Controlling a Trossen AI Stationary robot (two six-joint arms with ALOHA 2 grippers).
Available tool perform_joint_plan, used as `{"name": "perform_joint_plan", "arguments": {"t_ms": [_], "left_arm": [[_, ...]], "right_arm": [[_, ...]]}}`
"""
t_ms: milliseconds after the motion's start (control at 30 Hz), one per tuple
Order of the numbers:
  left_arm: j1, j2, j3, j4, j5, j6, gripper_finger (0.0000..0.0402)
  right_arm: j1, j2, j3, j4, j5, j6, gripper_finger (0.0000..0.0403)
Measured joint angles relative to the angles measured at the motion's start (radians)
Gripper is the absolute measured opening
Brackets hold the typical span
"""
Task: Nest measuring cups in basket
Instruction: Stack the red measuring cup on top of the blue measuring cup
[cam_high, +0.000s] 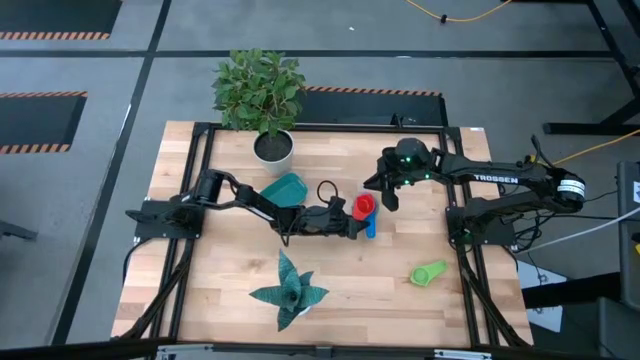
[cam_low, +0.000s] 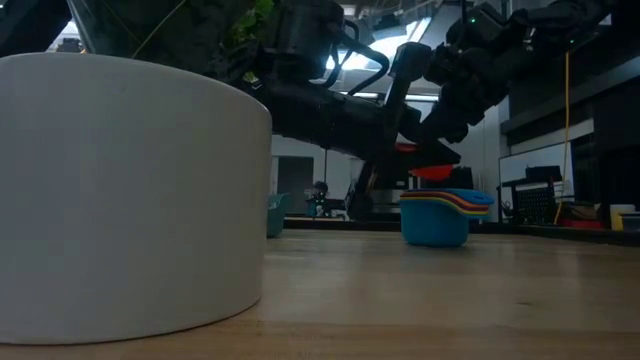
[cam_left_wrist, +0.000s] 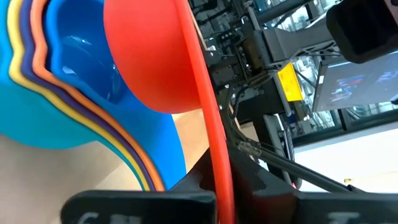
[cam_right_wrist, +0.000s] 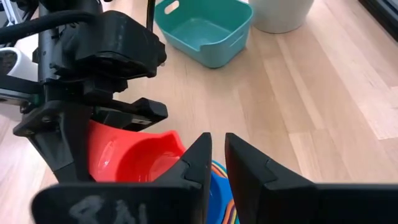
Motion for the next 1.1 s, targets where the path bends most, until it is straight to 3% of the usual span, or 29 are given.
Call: {"name": "perform_joint_plan", "arguments": {"t_ms": [367,867,1100], "left_arm": [[0.000,0.000,0.000,-0.003,-0.002,0.000,0.0002],[0.000,-0.001,0.000,-0.003,-0.005,-0.001,0.0070],[0.000,-0.001,0.000,-0.003,0.034,0.000,0.0080]], "right_arm": [[0.000,0.000,0.000,-0.004,0.000,0.000,0.0052],[0.000,0.000,0.000,-0.006,0.000,0.000,0.0052],[0.000,0.000,0.000,-0.059,0.002,-0.034,0.0052]]}}
